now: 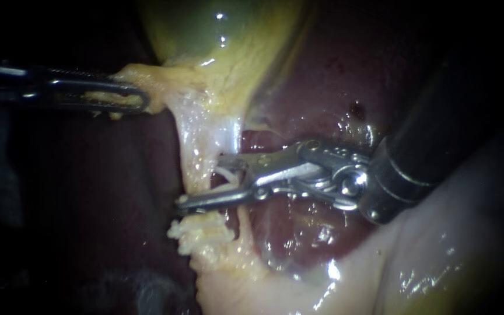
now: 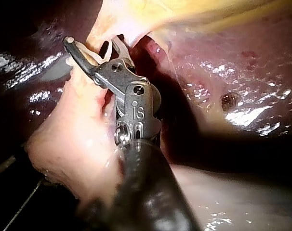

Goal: Clipping third clip left tube

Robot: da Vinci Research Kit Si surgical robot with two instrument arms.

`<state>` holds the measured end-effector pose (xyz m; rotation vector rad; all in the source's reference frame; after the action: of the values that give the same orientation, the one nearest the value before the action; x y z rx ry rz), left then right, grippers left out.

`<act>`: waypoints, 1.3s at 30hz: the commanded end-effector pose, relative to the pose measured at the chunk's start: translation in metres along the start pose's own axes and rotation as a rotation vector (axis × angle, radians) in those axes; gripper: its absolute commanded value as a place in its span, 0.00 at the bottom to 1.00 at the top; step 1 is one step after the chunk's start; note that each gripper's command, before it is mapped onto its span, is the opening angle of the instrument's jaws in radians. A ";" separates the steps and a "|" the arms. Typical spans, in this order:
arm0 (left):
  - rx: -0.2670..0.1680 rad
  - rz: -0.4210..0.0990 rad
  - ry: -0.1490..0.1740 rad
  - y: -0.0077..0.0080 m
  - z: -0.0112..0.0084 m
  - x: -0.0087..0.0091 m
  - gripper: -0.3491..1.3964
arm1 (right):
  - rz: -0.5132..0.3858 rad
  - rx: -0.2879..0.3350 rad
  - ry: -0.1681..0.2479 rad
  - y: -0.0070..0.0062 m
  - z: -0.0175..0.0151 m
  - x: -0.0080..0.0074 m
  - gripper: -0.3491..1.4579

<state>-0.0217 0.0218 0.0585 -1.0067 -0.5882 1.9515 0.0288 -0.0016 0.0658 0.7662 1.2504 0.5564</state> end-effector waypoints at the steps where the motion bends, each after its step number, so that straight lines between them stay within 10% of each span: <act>1: 0.000 0.000 0.000 0.0000 0.0000 0.0000 0.00 | 0.000 -0.002 0.000 0.0002 0.0000 -0.0001 0.47; 20: 0.002 0.000 0.001 0.0001 0.0002 -0.0001 0.00 | -0.002 0.007 0.044 0.0022 0.0022 0.0005 0.47; 39: 0.001 0.000 0.001 0.0000 0.0002 -0.0001 0.00 | 0.057 0.158 0.139 0.0006 0.0023 0.0028 0.46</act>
<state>-0.0219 0.0217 0.0586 -1.0063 -0.5856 1.9513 0.0316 0.0005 0.0644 0.9122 1.4182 0.5704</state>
